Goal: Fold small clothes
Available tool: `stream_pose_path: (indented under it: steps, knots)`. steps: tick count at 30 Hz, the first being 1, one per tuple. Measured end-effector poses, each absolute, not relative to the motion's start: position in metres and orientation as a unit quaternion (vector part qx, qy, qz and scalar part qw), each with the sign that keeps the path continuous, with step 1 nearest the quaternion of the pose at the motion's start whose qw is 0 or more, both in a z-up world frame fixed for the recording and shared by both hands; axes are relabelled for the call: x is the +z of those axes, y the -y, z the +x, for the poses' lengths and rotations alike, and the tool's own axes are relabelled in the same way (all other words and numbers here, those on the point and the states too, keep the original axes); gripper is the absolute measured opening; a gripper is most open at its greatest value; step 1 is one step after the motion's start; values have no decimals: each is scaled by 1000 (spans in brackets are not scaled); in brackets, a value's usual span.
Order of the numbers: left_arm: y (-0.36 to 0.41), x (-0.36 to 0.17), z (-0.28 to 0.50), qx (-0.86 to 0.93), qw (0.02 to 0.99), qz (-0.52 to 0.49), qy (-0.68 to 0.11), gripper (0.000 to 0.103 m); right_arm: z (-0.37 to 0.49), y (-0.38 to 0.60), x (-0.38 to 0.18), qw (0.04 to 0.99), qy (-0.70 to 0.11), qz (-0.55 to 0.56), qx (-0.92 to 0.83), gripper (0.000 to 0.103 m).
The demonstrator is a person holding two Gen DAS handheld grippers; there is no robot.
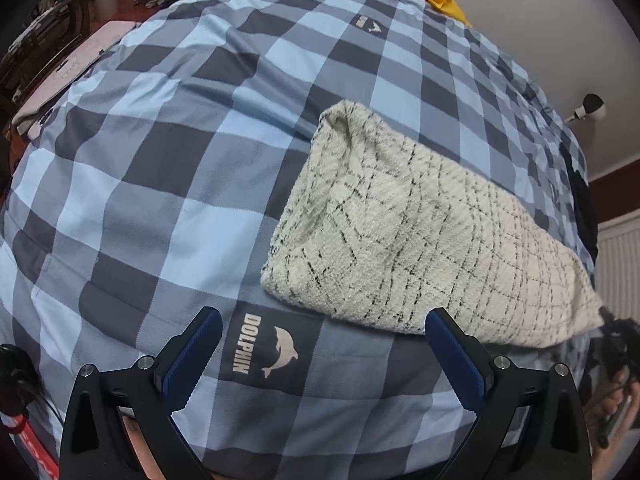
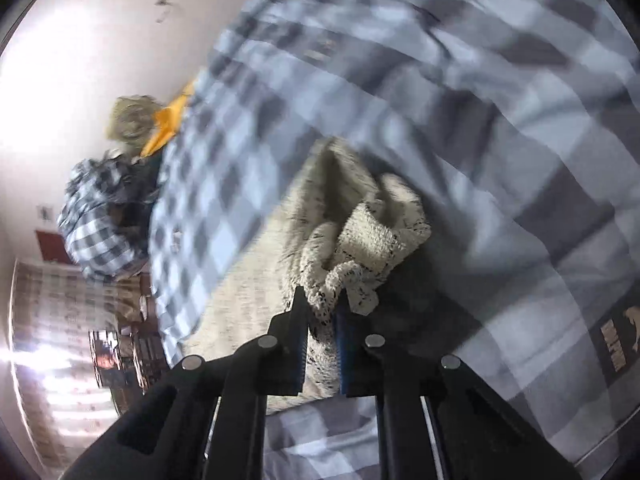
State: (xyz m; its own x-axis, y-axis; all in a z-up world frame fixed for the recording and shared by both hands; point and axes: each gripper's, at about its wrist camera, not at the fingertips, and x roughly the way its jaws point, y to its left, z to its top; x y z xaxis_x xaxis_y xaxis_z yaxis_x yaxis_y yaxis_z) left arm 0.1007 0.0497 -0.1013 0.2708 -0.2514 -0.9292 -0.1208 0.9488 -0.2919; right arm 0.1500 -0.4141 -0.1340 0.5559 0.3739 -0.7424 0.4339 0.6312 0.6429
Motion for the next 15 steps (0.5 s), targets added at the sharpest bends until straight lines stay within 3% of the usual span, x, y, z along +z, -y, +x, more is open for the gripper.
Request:
stream_pose_path:
  steps: [7, 11, 15]
  knots:
    - [-61, -84, 107, -44, 797, -158, -581, 103, 176, 249, -36, 885, -444, 137, 37, 7]
    - [-83, -76, 115, -40, 796, -188, -573, 103, 170, 132, -25, 898, -429, 18, 94, 7]
    - [-115, -67, 123, -20, 803, -209, -557, 103, 159, 39, -39, 888, -426, -23, 173, 7]
